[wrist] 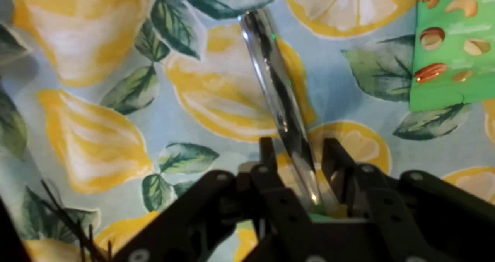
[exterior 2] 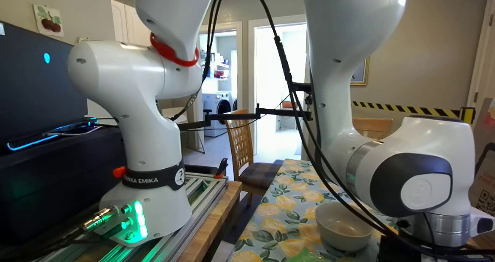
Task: Put one green sachet on the silver spoon then use the spoon to place the sachet in the grey bowl.
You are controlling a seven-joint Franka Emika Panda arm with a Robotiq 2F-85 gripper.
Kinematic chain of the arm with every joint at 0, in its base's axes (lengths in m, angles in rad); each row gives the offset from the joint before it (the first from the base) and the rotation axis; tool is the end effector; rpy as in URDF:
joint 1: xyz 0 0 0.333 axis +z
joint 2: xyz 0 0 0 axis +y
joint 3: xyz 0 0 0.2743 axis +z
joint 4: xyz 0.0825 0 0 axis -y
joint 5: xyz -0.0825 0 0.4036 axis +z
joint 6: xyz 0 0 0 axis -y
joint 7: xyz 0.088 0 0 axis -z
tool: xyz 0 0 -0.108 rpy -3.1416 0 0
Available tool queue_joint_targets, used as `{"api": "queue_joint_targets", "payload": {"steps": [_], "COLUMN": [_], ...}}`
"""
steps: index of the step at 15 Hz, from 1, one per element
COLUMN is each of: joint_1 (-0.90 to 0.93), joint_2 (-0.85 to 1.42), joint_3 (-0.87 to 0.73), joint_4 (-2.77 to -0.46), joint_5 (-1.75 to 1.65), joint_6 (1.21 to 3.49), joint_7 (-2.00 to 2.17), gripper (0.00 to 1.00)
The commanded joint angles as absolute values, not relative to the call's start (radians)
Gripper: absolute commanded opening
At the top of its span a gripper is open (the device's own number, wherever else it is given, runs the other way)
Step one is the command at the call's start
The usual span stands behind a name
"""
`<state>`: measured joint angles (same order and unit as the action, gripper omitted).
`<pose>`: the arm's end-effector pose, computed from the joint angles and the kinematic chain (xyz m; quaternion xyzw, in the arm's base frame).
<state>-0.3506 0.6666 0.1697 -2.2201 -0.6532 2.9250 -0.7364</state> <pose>0.5013 -0.0385 0.0292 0.8380 0.5437 0.0214 0.0408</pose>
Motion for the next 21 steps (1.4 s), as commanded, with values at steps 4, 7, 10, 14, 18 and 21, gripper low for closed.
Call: {"api": "queue_joint_targets", "payload": {"steps": [4,7,10,14,18,21], "joint_1": [-0.279,-0.253,-0.219,-0.175,-0.138,-0.118], "joint_2": [0.674,0.662,0.643,0.620,0.599,0.592], "joint_3": [0.118,0.097,0.067,0.030,-0.001,-0.020], "joint_4": [-2.191,-2.199,-2.214,-2.231,-2.246,-2.251], "joint_5": [-0.576,-0.570,-0.578,-0.591,-0.601,-0.605], "joint_6": [2.910,2.914,2.920,2.934,2.959,2.977], "joint_7": [-0.807,-0.803,-0.790,-0.778,-0.763,-0.757], "gripper": [0.04,0.04,0.04,0.04,0.04,0.04]}}
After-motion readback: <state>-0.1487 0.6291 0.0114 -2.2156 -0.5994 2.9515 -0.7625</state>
